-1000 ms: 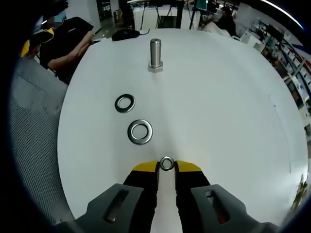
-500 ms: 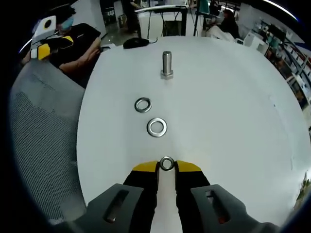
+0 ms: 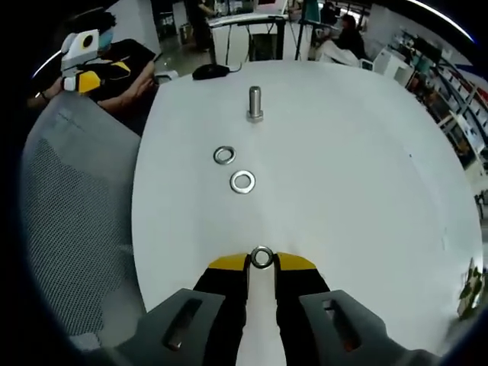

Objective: Place the washer onto the threaded stud by aligning its center hole with the stud, sliding it down to the base, and recovering from edge contact or off-axis alignment until the washer reaches the visible bottom stop.

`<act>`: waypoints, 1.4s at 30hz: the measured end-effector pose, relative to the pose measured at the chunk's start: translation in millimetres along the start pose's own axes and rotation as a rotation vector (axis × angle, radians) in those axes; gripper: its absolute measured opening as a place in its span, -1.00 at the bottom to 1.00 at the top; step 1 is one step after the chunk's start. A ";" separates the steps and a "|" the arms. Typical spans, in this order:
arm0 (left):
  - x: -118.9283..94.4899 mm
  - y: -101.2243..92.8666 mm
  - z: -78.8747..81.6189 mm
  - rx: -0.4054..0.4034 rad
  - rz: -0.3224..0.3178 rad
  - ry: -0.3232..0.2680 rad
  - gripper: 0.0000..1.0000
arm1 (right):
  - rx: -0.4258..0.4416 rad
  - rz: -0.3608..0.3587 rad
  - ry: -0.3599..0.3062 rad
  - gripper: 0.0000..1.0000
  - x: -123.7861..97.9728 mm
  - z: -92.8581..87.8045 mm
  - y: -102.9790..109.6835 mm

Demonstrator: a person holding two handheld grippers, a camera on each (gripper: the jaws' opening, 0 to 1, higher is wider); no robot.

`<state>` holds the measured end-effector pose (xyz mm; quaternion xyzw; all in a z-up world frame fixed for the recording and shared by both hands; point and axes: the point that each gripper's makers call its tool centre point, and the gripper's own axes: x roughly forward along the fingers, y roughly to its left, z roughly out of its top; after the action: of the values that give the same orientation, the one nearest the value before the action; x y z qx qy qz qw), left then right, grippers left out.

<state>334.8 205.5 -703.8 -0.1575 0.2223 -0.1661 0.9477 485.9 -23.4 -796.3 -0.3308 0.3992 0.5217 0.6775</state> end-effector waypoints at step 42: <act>0.5 -1.4 0.2 -0.003 0.003 0.006 -0.36 | -0.013 -0.101 0.066 -0.73 0.5 -12.4 -44.4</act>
<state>335.0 204.1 -703.3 -0.1580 0.2256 -0.1646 0.9471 526.7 -44.4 -801.1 -0.3720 0.4006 0.4784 0.6872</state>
